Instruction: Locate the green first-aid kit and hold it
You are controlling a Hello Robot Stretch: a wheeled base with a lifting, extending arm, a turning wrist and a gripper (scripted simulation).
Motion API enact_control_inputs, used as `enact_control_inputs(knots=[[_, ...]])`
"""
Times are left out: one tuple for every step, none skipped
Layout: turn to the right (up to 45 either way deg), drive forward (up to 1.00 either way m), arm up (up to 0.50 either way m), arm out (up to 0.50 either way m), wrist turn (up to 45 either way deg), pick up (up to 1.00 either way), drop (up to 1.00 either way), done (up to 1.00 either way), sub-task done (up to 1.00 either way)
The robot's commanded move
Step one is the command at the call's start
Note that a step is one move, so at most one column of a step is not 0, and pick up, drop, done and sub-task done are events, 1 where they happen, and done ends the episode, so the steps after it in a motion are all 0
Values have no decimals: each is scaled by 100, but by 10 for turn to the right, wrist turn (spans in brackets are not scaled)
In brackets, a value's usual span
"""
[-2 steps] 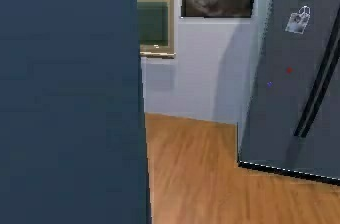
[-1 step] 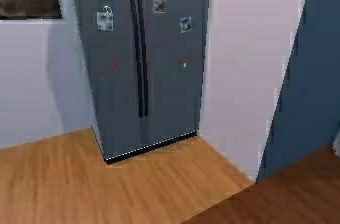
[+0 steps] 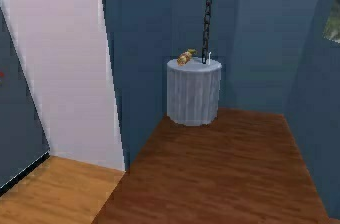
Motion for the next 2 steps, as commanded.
enact_control_inputs(knots=[[180,0,0,0,0,0,0,0,0],[0,25,0,0,0,0,0,0,0]])
